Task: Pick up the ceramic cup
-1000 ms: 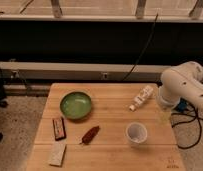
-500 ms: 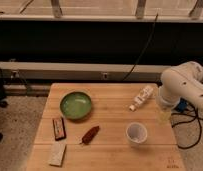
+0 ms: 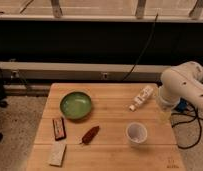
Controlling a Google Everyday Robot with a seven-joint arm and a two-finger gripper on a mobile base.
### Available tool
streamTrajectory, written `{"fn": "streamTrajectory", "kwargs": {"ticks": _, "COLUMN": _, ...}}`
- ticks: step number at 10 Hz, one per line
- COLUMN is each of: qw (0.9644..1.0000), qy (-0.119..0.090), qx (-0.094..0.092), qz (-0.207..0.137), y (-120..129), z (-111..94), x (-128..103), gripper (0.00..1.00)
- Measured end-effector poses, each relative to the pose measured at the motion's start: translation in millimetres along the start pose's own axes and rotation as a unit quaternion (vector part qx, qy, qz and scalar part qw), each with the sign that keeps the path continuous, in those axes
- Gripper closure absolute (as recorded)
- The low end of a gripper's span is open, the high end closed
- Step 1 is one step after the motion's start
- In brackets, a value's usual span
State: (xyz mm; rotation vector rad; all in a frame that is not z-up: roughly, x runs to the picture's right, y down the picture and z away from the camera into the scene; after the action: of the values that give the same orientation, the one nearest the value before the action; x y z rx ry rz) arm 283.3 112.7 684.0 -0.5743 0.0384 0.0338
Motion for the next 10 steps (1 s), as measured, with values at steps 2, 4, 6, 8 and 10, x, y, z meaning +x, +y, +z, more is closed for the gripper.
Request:
{"fn": "streamTrajectory", "kwargs": {"ticks": 2, "qw": 0.9999, "qy": -0.002, "qx": 0.001, "qz": -0.016, "y": 4.5, "z": 5.1, "x": -14.9, "gripper": 0.20}}
{"fn": "streamTrajectory", "kwargs": {"ticks": 4, "qw": 0.9997, "qy": -0.003, "qx": 0.001, "qz": -0.024, "y": 7.8, "z": 8.0, "x": -19.2, "gripper": 0.20}}
{"fn": "streamTrajectory", "kwargs": {"ticks": 6, "qw": 0.9994, "qy": -0.005, "qx": 0.000, "qz": -0.035, "y": 10.6, "z": 10.4, "x": -25.2, "gripper": 0.20}}
{"fn": "streamTrajectory", "kwargs": {"ticks": 8, "qw": 0.9990, "qy": -0.006, "qx": -0.001, "qz": -0.044, "y": 14.0, "z": 11.7, "x": -35.7, "gripper": 0.20}}
{"fn": "streamTrajectory", "kwargs": {"ticks": 10, "qw": 0.9985, "qy": -0.009, "qx": -0.001, "qz": -0.054, "y": 17.1, "z": 12.3, "x": -45.1, "gripper": 0.20}}
